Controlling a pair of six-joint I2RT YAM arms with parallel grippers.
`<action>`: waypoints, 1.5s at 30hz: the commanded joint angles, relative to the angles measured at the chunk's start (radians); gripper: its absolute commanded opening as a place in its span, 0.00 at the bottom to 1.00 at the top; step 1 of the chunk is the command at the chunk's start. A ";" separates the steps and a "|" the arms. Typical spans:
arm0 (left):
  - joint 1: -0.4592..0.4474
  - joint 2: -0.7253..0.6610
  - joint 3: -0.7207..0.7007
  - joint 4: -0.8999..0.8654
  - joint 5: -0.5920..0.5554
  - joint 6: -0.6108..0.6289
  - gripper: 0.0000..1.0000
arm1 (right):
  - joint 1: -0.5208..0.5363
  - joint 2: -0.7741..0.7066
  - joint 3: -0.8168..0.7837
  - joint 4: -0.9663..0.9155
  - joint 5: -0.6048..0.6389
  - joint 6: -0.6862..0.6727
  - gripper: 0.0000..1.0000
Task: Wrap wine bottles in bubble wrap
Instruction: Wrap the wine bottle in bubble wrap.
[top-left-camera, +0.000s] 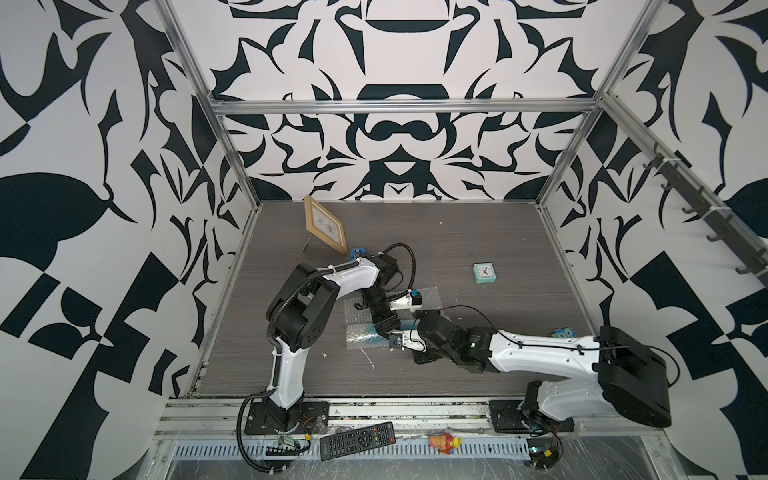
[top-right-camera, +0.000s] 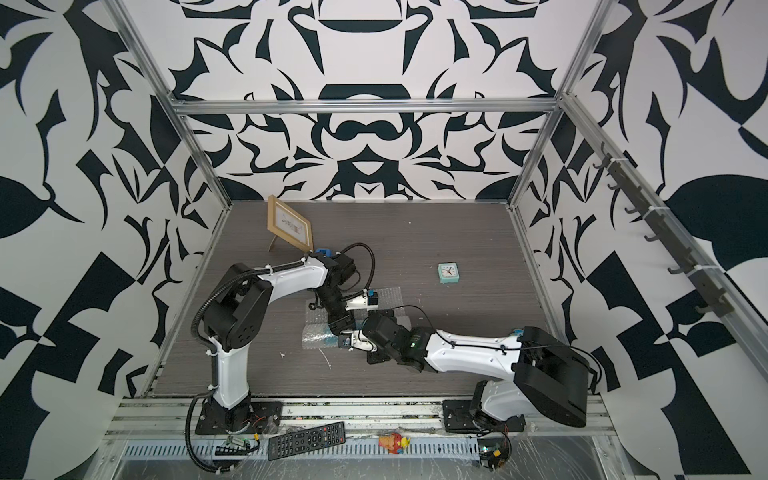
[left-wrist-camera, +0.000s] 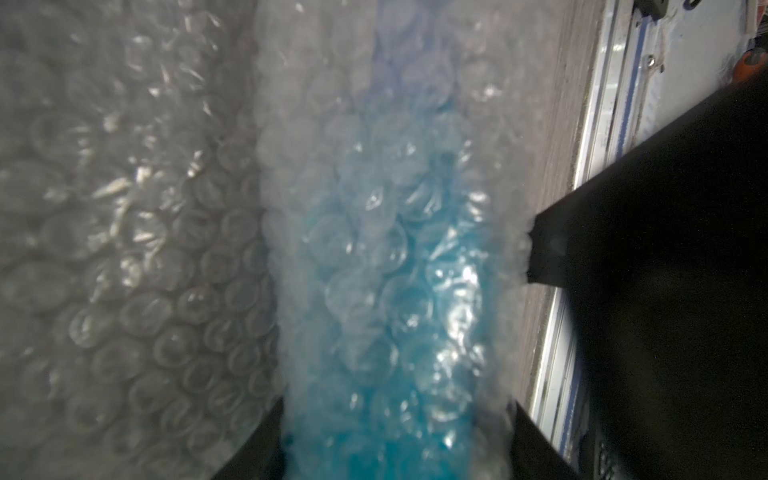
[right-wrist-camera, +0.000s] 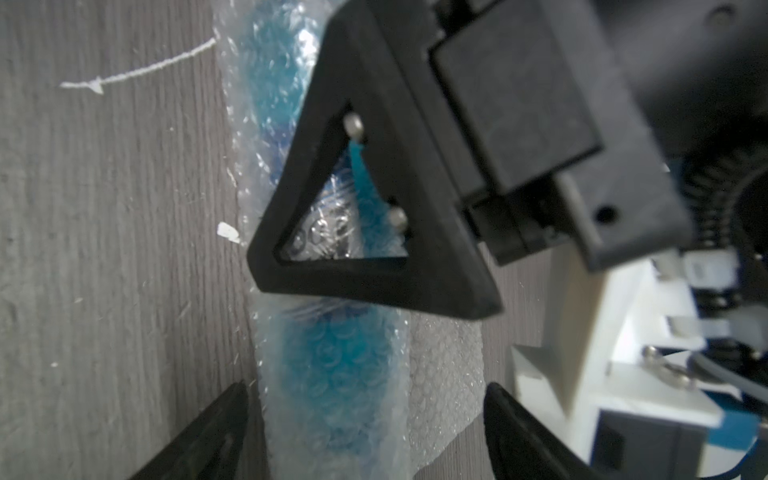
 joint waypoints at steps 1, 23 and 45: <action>-0.001 0.021 0.031 -0.112 0.096 0.040 0.42 | 0.005 0.032 0.044 0.053 -0.015 -0.030 0.91; 0.045 -0.030 0.014 -0.107 0.123 0.089 0.63 | -0.043 0.133 -0.001 0.081 -0.151 0.000 0.35; 0.275 -0.433 -0.133 0.129 -0.171 -0.076 0.99 | -0.089 0.216 0.217 -0.388 -0.407 0.138 0.23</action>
